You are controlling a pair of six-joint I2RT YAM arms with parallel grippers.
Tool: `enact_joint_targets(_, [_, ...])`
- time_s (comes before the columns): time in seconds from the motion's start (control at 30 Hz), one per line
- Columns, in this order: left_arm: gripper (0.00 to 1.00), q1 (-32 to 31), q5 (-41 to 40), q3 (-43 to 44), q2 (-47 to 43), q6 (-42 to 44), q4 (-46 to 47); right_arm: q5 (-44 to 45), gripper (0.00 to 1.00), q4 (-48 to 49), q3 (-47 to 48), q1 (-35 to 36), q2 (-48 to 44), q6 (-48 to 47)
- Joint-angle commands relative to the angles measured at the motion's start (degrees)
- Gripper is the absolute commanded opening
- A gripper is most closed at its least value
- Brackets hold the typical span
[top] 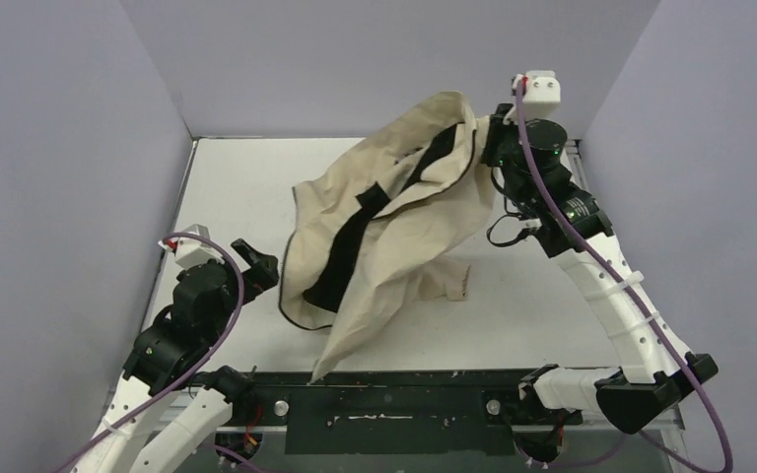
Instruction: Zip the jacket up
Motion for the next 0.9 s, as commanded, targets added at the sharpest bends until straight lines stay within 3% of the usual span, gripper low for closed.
enact_joint_targets(0.0, [0.97,0.14,4.76,1.63,-0.11,5.27,7.80,-9.89,0.00,2.87,-8.71,-11.91,-4.87,8.91])
enact_joint_targets(0.1, [0.97,0.14,6.59,1.31,0.27,6.52,9.84,-19.36,0.00,4.10,-14.27,-16.25,-6.51,7.46])
enact_joint_targets(0.23, [0.97,0.14,9.92,-0.72,2.87,6.59,13.31,-25.94,0.00,7.05,-22.88,-16.54,-9.91,3.54])
enact_joint_targets(0.43, [0.97,0.44,11.37,-4.16,10.73,4.78,17.98,-27.51,0.00,7.67,-30.80,-16.69,-14.70,3.49])
enact_joint_targets(0.67, [0.97,1.17,29.24,-6.55,25.30,8.20,35.76,-28.31,0.00,5.00,-33.79,-16.96,-18.64,3.68])
enact_joint_targets(0.87, [0.97,1.67,34.09,-3.13,38.24,11.70,42.09,-31.58,0.00,4.34,-35.20,-17.11,-20.78,4.89])
